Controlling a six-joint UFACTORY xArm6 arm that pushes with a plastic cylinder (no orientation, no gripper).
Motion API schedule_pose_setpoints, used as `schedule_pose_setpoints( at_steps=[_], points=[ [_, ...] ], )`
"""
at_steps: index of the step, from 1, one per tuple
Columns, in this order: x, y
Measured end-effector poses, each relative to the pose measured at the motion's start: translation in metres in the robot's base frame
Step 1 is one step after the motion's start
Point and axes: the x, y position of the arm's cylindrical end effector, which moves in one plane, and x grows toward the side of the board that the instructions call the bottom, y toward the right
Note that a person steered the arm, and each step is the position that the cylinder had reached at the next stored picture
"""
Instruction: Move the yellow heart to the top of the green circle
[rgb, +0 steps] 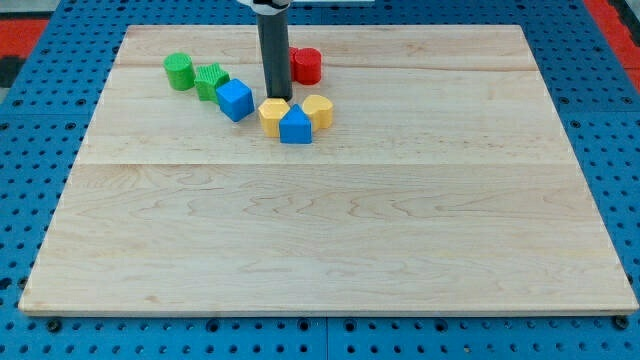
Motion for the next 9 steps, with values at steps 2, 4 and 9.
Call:
schedule_pose_setpoints(
  at_steps=[2, 4, 9],
  points=[
    [-0.012, 0.110],
    [0.038, 0.088],
    [-0.025, 0.017]
  ],
)
